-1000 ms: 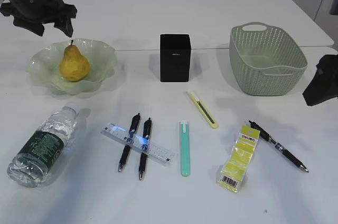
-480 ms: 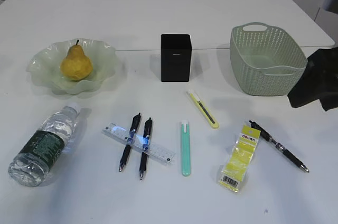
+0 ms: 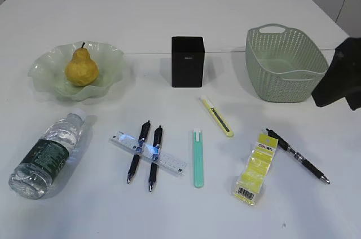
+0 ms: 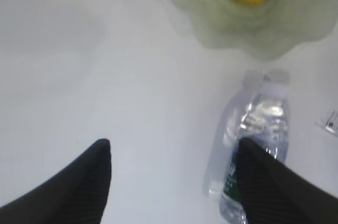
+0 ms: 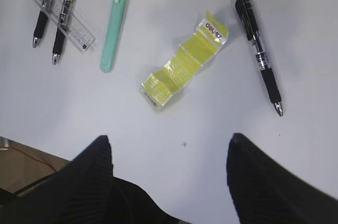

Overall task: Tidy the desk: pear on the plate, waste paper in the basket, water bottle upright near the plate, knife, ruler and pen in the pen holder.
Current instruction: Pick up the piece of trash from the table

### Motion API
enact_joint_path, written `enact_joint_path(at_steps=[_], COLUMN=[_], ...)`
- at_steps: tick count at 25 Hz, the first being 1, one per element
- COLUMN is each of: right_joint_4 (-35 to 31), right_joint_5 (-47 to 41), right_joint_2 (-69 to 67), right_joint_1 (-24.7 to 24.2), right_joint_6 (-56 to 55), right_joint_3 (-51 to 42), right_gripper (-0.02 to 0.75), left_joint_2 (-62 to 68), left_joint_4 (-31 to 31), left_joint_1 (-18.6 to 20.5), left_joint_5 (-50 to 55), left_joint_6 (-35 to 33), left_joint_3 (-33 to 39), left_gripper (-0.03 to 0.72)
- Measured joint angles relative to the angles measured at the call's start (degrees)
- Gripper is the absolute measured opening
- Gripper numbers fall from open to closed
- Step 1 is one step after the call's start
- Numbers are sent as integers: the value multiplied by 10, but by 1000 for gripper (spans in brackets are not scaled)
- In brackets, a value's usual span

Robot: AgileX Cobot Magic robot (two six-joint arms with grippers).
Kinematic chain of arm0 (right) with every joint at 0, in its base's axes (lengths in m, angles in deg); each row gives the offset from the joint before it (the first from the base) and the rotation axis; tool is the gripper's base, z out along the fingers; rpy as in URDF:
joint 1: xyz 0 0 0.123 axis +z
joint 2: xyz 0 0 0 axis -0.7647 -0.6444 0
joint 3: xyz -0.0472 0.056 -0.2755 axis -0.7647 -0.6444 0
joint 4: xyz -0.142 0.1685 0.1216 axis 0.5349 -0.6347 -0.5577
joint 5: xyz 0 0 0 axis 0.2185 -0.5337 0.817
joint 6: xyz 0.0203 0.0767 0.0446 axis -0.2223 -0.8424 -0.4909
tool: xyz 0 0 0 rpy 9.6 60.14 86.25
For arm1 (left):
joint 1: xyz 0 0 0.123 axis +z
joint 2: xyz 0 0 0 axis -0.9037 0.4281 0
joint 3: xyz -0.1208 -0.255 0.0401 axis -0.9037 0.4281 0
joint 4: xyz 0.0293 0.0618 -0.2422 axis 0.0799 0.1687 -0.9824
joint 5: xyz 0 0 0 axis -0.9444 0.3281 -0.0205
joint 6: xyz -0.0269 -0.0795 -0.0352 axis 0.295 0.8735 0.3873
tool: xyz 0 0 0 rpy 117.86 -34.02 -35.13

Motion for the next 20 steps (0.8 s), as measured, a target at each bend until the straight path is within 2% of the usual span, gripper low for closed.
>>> enact_joint_path(at_steps=[7,11,15,20], right_joint_4=[10,70,119,132], right_joint_5=[0,10,26,39], right_joint_2=[0,-12,-53,-118], right_joint_1=[12,88,149,175], right_joint_6=[-14,-16,-13,11], right_joint_3=[1,1,2,3], right_gripper=[501,501,501,501], left_joint_2=[-114,-192,-247,-276], left_joint_4=[-1,-6,-8,-13], left_joint_1=[0,0,0,0], left_joint_5=[-32,-68,-76,-78], left_joint_6=[-4,-5,-6,-6], left_joint_3=[200,314,375,389], left_gripper=[521,521,521,521])
